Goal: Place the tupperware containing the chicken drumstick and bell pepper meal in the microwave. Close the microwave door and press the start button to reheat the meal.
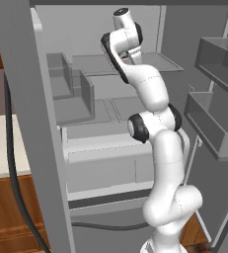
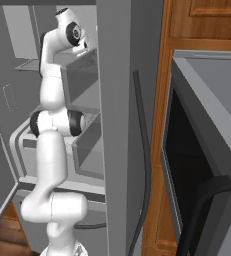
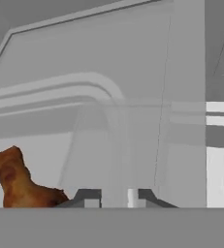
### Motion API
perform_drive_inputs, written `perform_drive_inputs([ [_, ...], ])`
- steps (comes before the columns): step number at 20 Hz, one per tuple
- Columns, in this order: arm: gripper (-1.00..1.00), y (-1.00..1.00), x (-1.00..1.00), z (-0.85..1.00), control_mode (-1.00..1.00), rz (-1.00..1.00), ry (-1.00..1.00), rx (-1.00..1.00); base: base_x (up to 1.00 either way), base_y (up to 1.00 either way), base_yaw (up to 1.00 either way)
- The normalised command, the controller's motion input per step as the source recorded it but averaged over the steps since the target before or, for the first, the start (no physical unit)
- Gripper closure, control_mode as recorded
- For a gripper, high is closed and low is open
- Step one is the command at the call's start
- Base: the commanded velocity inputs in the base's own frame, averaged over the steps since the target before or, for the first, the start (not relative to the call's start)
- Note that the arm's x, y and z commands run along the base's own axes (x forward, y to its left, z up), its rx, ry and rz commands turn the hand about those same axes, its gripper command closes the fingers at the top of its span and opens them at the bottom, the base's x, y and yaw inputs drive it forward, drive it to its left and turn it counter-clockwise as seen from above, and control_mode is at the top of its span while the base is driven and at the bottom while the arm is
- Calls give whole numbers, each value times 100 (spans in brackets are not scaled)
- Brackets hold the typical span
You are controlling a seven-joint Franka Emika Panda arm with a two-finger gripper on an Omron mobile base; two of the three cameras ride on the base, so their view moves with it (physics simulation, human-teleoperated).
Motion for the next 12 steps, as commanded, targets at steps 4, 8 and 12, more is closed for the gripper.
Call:
perform_drive_inputs([
  [4, 100, -19, -1, -29, -100, -14, -54, 0, 0, 0, 0],
  [8, 100, -32, -9, -25, -100, -10, -61, 0, 0, 0, 0],
  [12, 100, -22, -33, -25, -100, -5, -47, 0, 0, 0, 0],
])
